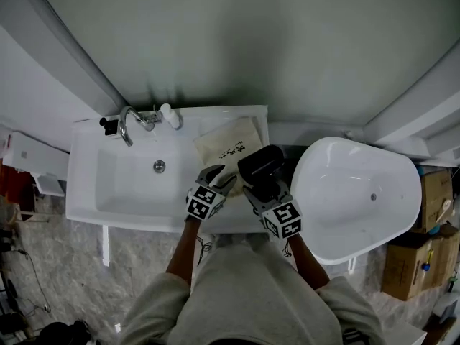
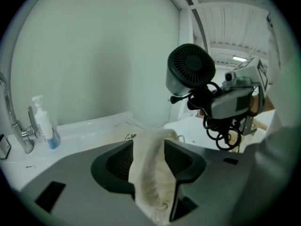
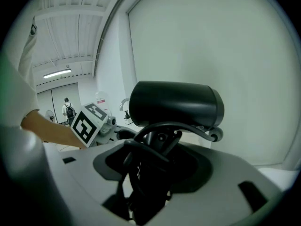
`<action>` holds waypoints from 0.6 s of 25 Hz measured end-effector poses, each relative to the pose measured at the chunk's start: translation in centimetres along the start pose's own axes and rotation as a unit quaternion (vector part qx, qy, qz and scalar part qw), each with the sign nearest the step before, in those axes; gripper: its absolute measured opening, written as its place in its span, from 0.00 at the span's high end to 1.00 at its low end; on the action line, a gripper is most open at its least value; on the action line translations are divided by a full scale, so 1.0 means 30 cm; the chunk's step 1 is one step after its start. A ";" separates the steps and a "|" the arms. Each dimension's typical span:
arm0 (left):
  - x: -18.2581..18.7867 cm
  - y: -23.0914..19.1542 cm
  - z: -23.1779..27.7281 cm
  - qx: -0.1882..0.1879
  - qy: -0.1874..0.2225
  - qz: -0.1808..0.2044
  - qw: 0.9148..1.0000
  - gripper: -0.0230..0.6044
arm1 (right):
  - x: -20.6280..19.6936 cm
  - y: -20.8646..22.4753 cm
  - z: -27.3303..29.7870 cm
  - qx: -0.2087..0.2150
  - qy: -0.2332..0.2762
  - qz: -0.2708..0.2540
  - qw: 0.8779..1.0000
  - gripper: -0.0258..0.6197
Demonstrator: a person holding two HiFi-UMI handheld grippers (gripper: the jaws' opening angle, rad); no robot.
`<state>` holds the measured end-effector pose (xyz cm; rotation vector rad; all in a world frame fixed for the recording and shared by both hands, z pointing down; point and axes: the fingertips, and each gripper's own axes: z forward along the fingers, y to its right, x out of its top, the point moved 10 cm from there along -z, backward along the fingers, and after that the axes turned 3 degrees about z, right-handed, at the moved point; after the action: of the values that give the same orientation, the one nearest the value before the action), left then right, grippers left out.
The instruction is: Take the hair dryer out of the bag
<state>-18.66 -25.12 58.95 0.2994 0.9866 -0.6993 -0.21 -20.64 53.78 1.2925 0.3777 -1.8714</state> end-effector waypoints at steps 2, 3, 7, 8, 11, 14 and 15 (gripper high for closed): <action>0.004 -0.002 -0.024 0.007 0.010 -0.008 1.000 0.67 | 0.018 0.006 0.012 0.001 0.004 -0.003 1.000 0.58; 0.006 -0.008 -0.037 0.016 0.017 -0.013 1.000 0.67 | 0.028 0.008 0.018 0.002 0.005 -0.006 1.000 0.58; 0.007 -0.049 -0.106 0.059 0.054 -0.044 0.996 0.70 | 0.061 0.012 0.045 0.006 0.014 -0.017 1.000 0.58; 0.008 -0.058 -0.126 0.072 0.064 -0.051 0.994 0.72 | 0.067 0.013 0.050 0.007 0.017 -0.018 1.000 0.58; 0.017 -0.079 -0.192 0.113 0.088 -0.062 0.988 0.83 | 0.088 0.013 0.071 0.013 0.025 -0.020 0.999 0.58; 0.027 -0.103 -0.258 0.146 0.111 -0.076 0.980 0.90 | 0.119 0.009 0.098 0.022 0.032 -0.025 0.999 0.58; 0.029 -0.111 -0.278 0.154 0.117 -0.081 0.978 0.91 | 0.132 0.007 0.109 0.026 0.035 -0.028 0.999 0.58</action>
<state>-26.06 -23.53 54.01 0.5870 1.1347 -0.9852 -2.71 -24.62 51.73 1.3984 0.4081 -1.8972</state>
